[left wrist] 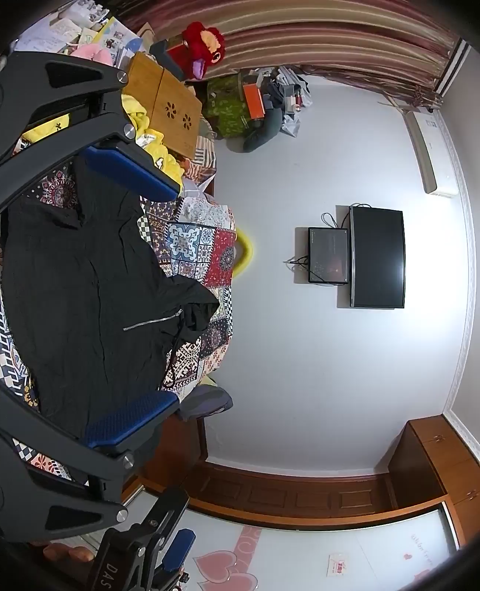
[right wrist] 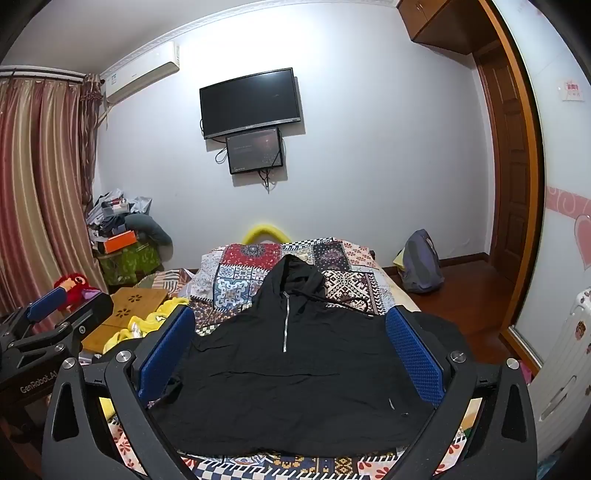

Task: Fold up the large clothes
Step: 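Lower both grippers toward the hem of the black hooded jacket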

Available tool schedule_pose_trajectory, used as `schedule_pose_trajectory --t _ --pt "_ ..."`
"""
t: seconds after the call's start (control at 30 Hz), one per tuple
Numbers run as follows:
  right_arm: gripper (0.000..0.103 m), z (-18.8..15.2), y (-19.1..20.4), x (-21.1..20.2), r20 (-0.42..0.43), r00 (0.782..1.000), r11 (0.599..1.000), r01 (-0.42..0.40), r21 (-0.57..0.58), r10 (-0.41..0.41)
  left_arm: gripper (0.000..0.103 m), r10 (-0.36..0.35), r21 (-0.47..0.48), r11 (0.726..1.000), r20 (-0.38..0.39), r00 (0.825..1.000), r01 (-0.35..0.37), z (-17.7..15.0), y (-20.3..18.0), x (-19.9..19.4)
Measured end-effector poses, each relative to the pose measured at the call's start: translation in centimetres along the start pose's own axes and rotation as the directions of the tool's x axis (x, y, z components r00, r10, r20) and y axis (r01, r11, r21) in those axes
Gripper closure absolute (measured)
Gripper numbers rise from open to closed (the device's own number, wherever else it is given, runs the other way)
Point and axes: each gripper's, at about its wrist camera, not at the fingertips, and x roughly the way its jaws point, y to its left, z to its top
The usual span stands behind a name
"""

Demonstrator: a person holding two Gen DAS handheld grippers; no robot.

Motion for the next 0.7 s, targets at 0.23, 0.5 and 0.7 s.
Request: schedule_pose_trajectory --t 0.23,0.5,0.7 --pt "0.000 -0.2 0.2 0.3 -0.010 1.000 1.000 0.000 0.002 0.000 0.000 0.005 -0.004 1.000 -0.004 1.000 -0.005 -0.1 0.2 0.0" --pt "0.000 -0.3 0.4 2.1 -0.045 0.999 1.000 -0.001 0.000 0.001 0.000 0.029 -0.016 0.999 -0.040 0.999 -0.029 -0.7 2.2 1.6" --pt "0.000 -1.1 0.9 5.1 -0.103 0.995 1.000 0.004 -0.023 -0.007 0.000 0.102 -0.085 0.990 -0.089 0.991 -0.109 -0.7 6.2 4.6"
